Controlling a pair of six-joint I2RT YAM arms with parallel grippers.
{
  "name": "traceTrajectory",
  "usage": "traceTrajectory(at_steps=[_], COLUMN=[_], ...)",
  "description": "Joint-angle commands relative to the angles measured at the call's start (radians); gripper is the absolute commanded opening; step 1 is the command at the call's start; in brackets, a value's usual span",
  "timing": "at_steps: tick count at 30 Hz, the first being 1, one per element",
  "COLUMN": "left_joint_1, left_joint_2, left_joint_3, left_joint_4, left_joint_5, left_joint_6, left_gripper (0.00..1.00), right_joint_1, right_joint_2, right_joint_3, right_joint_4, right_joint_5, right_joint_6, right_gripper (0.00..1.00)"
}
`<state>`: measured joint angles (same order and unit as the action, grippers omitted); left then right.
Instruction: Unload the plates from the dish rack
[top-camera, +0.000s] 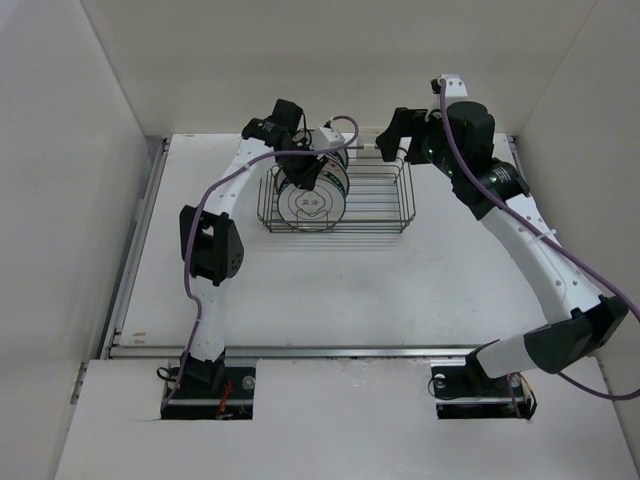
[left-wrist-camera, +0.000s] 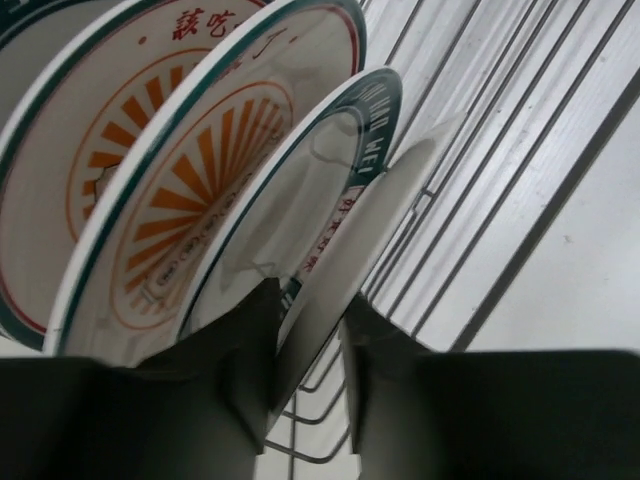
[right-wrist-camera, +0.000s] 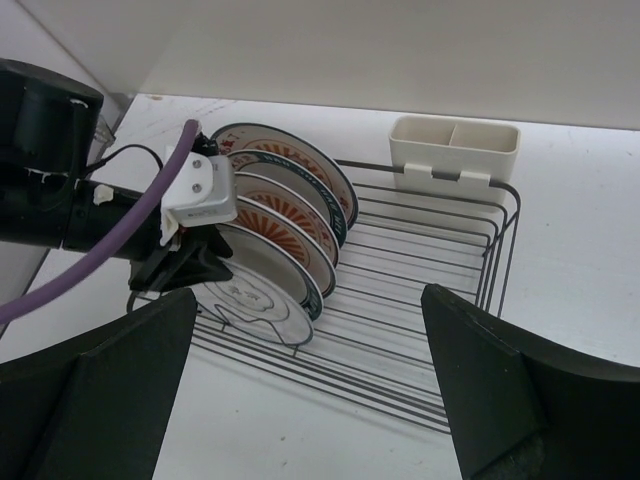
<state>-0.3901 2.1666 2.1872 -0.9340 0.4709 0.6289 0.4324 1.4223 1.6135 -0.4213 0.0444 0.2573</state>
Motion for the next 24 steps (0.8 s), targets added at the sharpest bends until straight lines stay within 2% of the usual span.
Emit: traceTrajectory(at_steps=[1, 2, 3, 7, 13, 18, 24], left_joint_1=[0.005, 0.005, 0.005, 0.005, 0.005, 0.005, 0.005], left_joint_2=[0.010, 0.010, 0.010, -0.025, -0.145, -0.215, -0.286], left_joint_3=[0.034, 0.034, 0.034, 0.043, 0.043, 0.071, 0.071], left_joint_4=[-0.094, -0.094, -0.094, -0.068, -0.048, -0.052, -0.086], left_joint_5=[0.055, 0.046, 0.046, -0.024, -0.073, -0.074, -0.038], left_joint_6=[0.043, 0.031, 0.009, -0.032, -0.009, 0.002, -0.086], left_gripper=[0.17, 0.11, 0.00, 0.00, 0.00, 0.00, 0.00], right_joint_1=[-0.003, -0.003, -0.003, -0.003, -0.003, -0.003, -0.003], right_joint_2=[0.000, 0.000, 0.000, -0.009, -0.033, -0.051, -0.072], right_joint_3=[0.056, 0.056, 0.056, 0.046, 0.046, 0.055, 0.077], right_joint_4=[0.007, 0.007, 0.007, -0.003, -0.004, -0.004, 0.006], right_joint_5=[-0.003, -0.003, -0.003, -0.024, -0.071, -0.127, -0.132], right_joint_6=[-0.010, -0.010, -0.010, -0.010, -0.010, -0.010, -0.001], right_gripper=[1.00, 1.00, 1.00, 1.00, 1.00, 1.00, 1.00])
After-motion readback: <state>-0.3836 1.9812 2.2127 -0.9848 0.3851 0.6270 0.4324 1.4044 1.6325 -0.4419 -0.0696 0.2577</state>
